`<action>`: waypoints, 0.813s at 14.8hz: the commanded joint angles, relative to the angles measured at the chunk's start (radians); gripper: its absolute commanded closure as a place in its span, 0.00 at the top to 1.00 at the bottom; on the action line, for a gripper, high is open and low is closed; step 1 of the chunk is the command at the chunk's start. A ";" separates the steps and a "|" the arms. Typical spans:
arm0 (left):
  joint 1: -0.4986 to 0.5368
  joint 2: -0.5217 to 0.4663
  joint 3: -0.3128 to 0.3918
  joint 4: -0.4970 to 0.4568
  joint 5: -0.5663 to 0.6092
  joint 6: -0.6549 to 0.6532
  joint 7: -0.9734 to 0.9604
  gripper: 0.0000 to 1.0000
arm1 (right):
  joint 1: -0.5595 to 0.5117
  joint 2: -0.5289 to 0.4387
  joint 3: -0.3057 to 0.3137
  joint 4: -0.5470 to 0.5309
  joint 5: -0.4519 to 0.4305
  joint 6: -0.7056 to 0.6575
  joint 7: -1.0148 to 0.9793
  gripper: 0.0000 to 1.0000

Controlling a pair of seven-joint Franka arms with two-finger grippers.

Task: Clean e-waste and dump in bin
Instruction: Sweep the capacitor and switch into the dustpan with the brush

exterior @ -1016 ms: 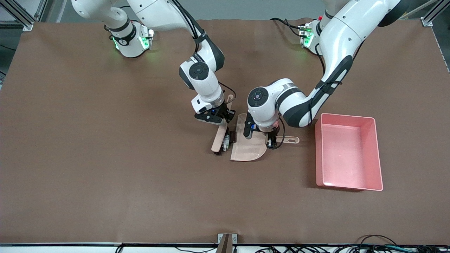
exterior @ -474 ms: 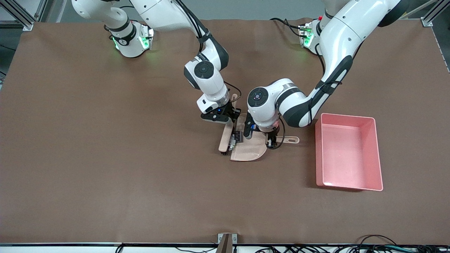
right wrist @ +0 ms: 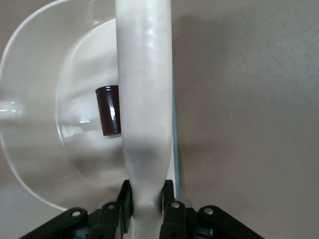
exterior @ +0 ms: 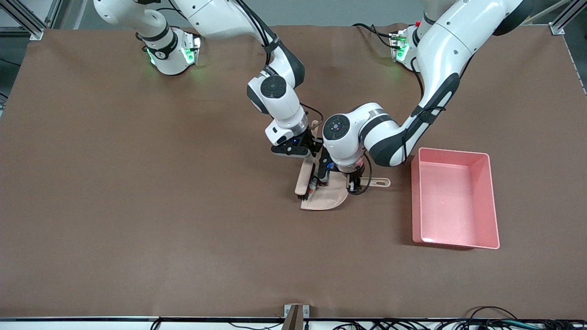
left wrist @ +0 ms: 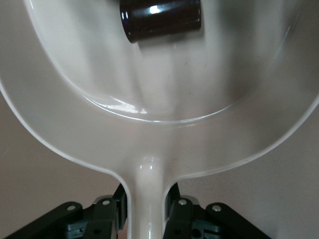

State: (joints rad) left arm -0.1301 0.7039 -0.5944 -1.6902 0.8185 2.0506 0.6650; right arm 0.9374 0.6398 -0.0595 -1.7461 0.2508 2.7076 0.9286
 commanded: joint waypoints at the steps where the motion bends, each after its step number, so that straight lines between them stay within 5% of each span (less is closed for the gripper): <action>1: -0.013 0.017 -0.002 0.026 0.010 -0.020 -0.007 0.00 | 0.004 0.011 0.007 0.037 0.016 -0.005 -0.013 0.01; 12: 0.029 0.012 -0.002 0.030 -0.041 -0.009 -0.045 0.00 | -0.084 -0.014 0.010 0.080 0.007 -0.181 -0.094 0.01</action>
State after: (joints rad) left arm -0.1085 0.7093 -0.5937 -1.6849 0.7925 2.0513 0.6339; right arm 0.8941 0.6398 -0.0587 -1.6719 0.2508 2.5698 0.8878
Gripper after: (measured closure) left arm 0.665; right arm 0.722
